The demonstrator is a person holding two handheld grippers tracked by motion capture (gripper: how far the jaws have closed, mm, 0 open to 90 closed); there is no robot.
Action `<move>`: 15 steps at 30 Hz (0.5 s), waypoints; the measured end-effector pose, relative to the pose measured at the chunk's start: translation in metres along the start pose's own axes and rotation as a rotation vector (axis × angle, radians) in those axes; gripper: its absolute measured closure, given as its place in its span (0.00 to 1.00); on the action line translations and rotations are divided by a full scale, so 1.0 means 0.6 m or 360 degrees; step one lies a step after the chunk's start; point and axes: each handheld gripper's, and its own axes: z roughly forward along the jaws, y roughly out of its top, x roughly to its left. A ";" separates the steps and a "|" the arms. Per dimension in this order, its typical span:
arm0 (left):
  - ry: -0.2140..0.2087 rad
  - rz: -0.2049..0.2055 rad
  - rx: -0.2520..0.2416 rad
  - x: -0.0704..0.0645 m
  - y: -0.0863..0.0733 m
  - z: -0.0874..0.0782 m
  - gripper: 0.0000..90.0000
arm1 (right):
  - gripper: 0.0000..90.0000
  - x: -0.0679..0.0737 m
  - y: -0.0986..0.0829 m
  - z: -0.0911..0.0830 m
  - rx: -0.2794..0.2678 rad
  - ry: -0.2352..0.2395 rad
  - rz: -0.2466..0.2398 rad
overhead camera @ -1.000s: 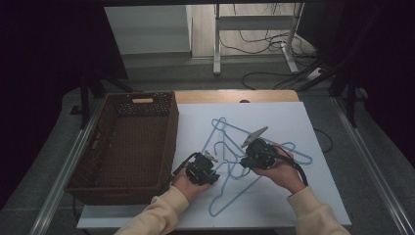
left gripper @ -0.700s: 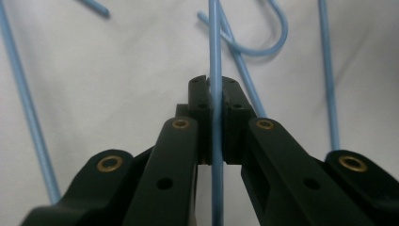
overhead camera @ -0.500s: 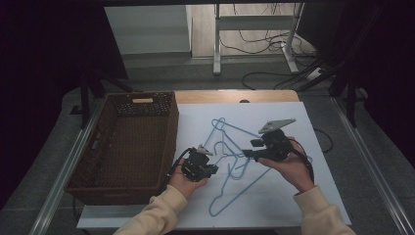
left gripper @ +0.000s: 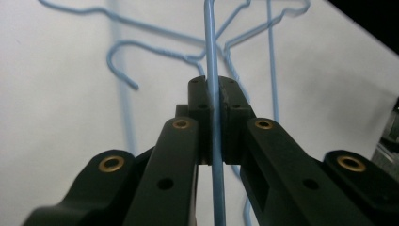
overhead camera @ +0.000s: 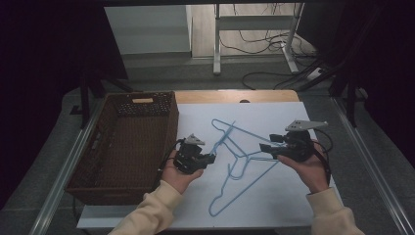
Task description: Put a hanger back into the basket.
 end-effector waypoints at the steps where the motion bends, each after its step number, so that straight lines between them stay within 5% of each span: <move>1: -0.0011 -0.0001 -0.0018 0.004 0.005 -0.011 0.96 | 0.47 -0.004 -0.009 0.001 0.0028 -0.0008 0.0002; 15: -0.0065 0.0011 -0.0180 0.009 0.025 -0.094 0.96 | 0.47 -0.002 -0.055 0.026 0.0179 -0.0015 -0.0049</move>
